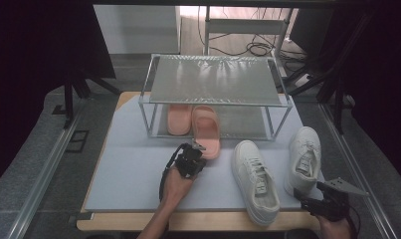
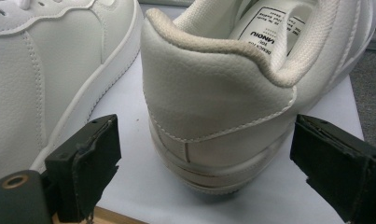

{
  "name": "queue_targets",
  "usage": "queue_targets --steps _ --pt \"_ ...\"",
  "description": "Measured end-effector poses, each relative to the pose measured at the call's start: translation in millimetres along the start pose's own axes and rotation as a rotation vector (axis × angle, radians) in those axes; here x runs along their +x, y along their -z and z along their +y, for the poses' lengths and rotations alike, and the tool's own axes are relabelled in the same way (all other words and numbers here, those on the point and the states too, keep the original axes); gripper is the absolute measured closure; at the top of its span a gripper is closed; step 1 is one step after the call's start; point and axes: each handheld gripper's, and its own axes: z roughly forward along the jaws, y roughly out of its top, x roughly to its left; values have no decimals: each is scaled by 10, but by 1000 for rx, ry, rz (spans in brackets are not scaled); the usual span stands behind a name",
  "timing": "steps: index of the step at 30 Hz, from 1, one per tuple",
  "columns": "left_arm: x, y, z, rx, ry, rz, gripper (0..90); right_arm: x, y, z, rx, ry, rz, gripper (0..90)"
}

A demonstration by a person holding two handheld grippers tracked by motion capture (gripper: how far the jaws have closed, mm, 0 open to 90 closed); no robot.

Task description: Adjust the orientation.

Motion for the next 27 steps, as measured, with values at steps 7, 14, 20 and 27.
queue_targets --steps 7,14,20,27 --pt "-13 -77 70 7 -9 17 897 0 3 1 -1 0 -1 87" --pt "55 -170 152 1 -5 60 897 -6 5 -1 -3 -2 1 88" --pt "133 -247 223 -7 -2 97 897 -12 7 -2 -3 0 1 88" --pt "272 -312 293 -10 24 117 897 -15 9 -2 -4 -2 2 89"
